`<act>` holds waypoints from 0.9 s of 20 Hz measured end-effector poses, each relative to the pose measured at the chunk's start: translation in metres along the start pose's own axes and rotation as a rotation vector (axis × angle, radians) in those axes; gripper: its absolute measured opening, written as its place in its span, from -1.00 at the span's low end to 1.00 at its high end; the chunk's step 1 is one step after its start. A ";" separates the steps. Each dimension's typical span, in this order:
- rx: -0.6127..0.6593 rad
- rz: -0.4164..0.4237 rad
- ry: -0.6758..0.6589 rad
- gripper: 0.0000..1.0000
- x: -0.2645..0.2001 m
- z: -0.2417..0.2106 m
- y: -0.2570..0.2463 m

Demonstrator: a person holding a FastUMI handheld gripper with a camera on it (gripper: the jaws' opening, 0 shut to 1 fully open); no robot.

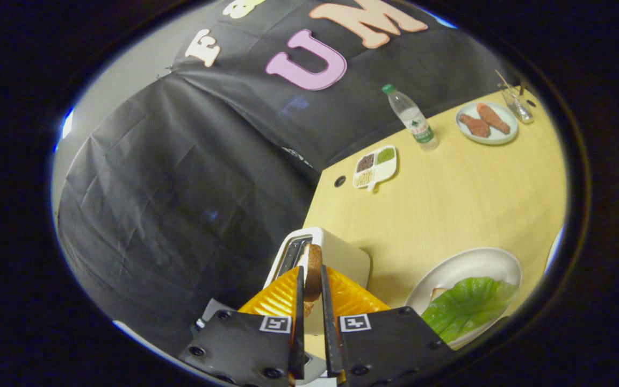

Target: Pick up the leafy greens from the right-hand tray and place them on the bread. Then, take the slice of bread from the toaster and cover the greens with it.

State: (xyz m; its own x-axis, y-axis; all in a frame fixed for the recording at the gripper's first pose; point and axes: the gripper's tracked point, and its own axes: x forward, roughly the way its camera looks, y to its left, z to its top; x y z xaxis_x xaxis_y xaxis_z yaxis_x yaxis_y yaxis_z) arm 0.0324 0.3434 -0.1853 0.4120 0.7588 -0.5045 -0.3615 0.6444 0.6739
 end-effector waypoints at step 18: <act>0.074 -0.165 -0.164 -0.85 -0.066 -0.014 -0.134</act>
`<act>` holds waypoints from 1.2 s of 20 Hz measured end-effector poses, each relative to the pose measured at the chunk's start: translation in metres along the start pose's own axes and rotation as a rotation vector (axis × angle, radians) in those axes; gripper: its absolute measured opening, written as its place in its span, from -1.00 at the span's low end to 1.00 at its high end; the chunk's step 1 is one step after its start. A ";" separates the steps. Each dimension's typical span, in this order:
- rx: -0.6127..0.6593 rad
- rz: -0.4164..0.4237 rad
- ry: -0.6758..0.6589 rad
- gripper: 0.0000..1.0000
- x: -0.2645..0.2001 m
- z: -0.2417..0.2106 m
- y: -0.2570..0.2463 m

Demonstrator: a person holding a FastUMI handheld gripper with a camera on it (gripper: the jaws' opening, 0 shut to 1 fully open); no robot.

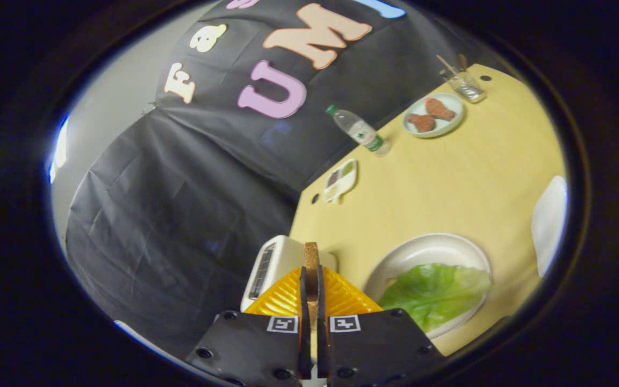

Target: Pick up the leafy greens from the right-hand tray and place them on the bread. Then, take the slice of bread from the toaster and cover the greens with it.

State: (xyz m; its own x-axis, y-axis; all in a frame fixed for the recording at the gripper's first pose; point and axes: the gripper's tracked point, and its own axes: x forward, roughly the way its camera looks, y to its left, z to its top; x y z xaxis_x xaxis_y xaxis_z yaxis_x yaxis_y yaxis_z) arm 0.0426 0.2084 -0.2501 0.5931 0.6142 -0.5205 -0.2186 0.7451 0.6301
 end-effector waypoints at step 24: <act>-0.341 -0.510 -0.042 -0.12 -0.036 -0.018 -0.128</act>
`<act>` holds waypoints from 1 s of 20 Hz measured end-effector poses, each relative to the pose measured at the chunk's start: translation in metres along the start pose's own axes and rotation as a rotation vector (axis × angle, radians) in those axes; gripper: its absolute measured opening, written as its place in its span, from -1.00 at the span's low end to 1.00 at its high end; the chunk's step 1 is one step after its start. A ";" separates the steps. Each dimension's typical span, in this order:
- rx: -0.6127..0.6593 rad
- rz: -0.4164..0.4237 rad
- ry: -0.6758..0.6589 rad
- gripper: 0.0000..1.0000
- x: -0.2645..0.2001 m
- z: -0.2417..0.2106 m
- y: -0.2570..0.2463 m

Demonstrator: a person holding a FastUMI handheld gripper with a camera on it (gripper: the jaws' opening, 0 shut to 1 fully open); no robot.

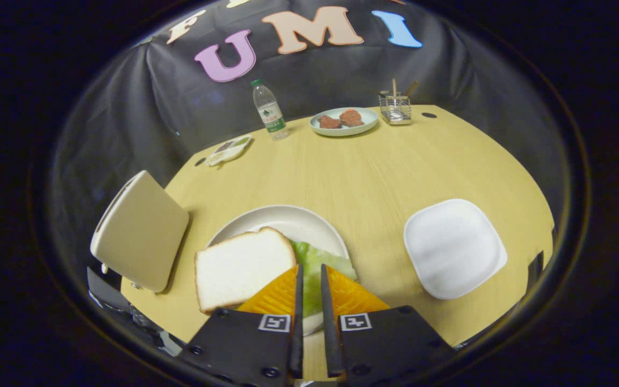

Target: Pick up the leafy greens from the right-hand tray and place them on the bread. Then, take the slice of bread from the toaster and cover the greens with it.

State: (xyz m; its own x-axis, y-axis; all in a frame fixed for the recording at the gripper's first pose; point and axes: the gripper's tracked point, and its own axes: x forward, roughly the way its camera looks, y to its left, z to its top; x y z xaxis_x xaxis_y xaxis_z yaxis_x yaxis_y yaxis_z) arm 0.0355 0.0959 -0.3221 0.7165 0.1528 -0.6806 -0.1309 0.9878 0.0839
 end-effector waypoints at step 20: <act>-0.151 0.068 -0.659 1.00 -0.149 0.180 0.028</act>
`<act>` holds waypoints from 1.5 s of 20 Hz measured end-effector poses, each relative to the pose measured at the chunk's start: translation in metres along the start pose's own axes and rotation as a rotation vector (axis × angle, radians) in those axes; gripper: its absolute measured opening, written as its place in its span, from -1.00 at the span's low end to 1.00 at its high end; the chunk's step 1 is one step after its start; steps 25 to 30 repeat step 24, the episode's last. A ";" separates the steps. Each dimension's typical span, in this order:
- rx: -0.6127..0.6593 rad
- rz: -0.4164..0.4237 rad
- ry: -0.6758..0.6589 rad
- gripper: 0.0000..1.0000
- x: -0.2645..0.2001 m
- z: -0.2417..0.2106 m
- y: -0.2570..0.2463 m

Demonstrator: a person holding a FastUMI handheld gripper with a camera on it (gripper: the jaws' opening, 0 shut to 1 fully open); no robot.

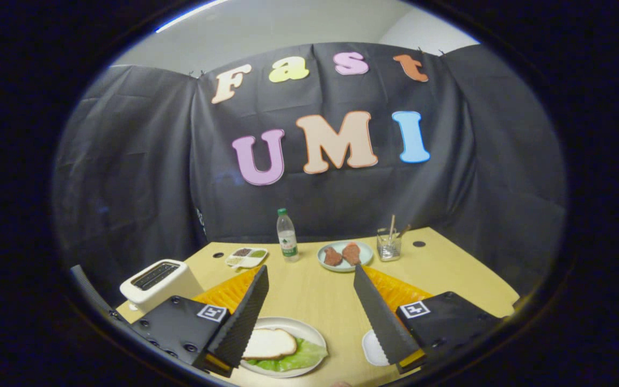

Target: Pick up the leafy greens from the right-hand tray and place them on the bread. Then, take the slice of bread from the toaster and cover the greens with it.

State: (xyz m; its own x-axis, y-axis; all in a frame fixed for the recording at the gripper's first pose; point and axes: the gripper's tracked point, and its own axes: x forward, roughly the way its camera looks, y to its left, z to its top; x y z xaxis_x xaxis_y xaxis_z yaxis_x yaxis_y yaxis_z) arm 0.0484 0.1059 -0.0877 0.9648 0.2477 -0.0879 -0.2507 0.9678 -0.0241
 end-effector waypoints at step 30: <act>0.080 -0.001 -0.064 1.00 -0.050 0.036 -0.085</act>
